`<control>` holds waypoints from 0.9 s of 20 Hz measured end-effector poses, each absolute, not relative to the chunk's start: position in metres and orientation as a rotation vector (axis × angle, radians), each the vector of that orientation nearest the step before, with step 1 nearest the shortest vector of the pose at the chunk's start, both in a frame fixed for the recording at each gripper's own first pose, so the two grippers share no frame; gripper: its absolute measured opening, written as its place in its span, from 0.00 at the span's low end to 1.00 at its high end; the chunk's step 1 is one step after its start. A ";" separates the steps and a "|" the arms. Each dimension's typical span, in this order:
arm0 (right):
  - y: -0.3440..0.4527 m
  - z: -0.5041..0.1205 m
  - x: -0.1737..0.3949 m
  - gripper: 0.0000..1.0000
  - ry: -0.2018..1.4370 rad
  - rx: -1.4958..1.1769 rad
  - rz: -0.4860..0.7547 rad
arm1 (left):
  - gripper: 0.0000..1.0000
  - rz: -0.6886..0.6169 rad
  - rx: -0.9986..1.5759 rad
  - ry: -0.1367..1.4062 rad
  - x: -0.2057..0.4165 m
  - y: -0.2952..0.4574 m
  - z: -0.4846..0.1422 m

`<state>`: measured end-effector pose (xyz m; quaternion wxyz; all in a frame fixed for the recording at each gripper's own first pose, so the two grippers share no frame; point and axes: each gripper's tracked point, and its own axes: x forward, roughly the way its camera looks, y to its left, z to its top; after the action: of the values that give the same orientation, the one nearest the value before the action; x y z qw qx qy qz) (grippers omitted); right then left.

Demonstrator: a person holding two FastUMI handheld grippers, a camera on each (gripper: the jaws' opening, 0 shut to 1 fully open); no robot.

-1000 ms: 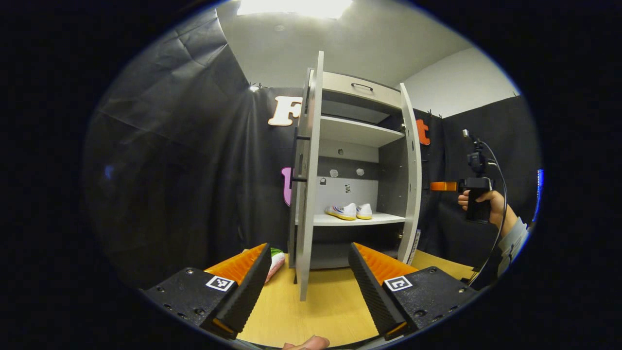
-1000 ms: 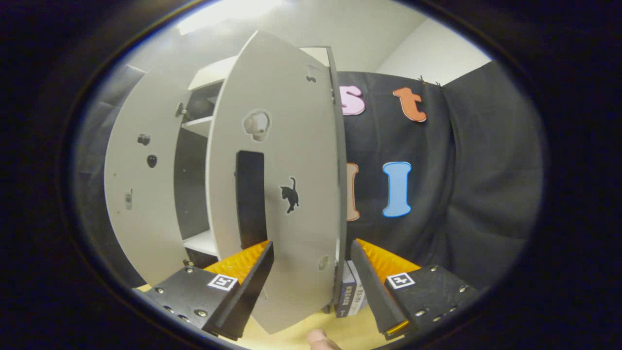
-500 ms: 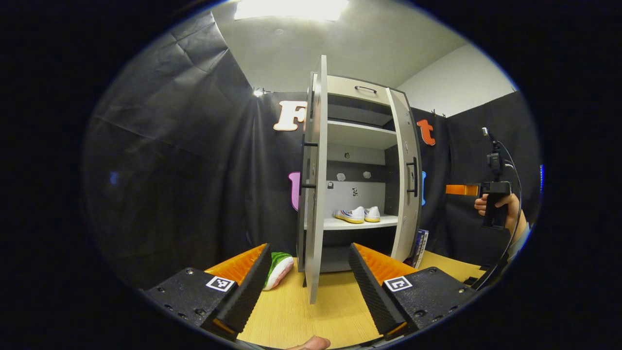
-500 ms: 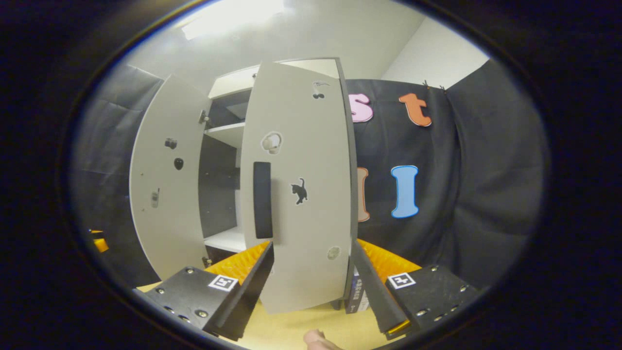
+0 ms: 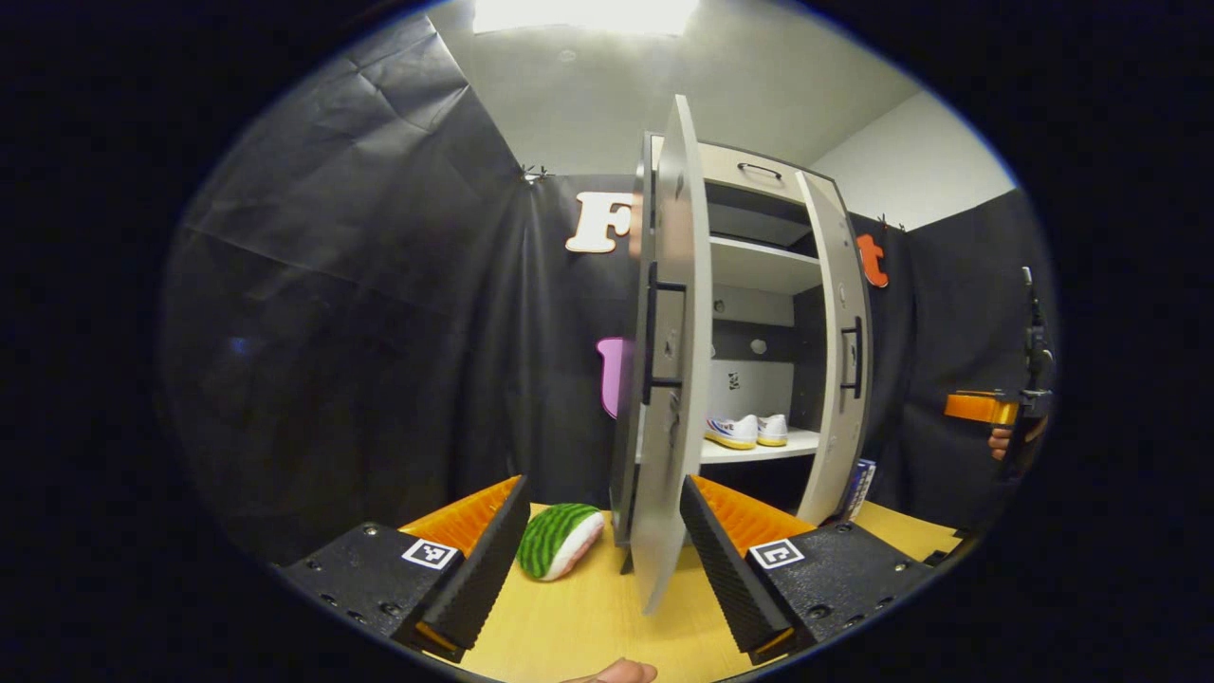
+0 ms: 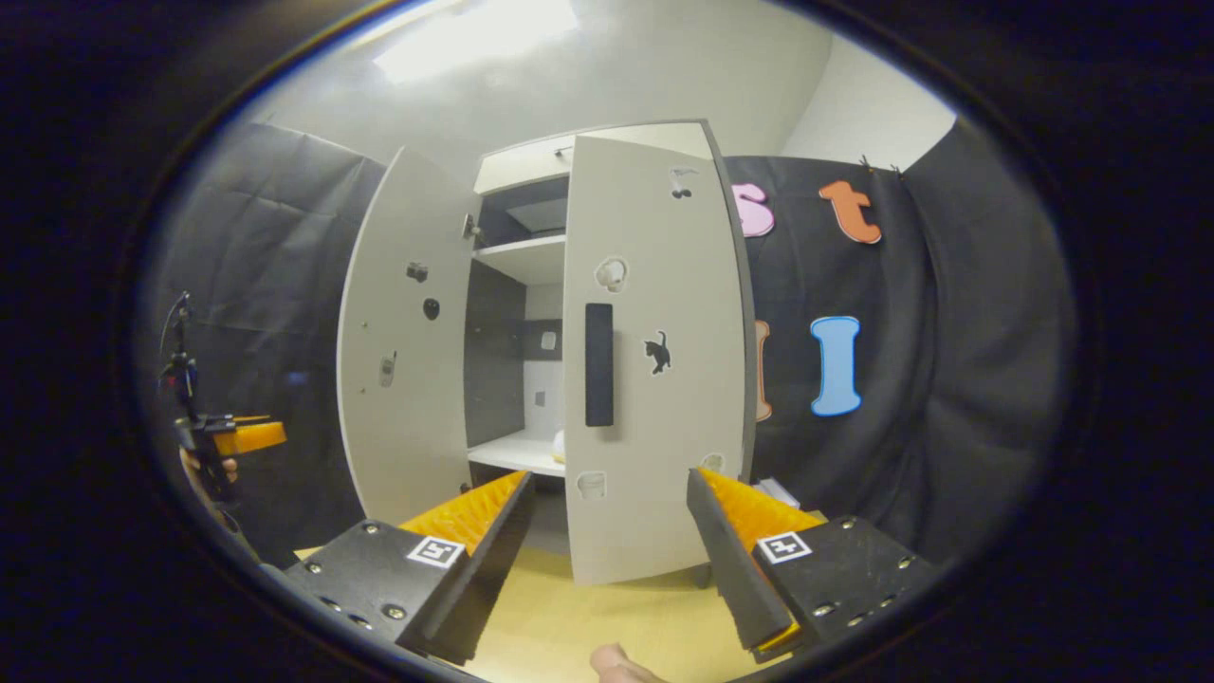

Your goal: Grab one shoe with the right hand and put it into the shoe cabinet, grab the other shoe with the left hand and put it into the shoe cabinet; then close the right door with the right hand and the left door with the left hand.

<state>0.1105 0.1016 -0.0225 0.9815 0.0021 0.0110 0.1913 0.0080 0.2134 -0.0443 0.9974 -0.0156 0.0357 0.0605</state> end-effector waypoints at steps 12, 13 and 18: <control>0.086 -0.002 0.050 0.96 -0.070 -0.041 0.304 | 0.93 0.203 -0.102 0.071 0.096 0.310 0.008; 0.081 -0.005 0.049 0.96 -0.049 -0.030 0.274 | 0.93 0.194 -0.121 0.085 0.102 0.309 0.007; 0.076 -0.020 0.036 0.94 0.038 0.026 0.249 | 0.96 0.082 -0.135 0.130 0.120 0.282 -0.005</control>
<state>0.0359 0.0760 -0.0199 0.9920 0.0131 0.0191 0.1241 0.1199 0.2815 -0.0052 0.9948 -0.0676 0.0649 0.0410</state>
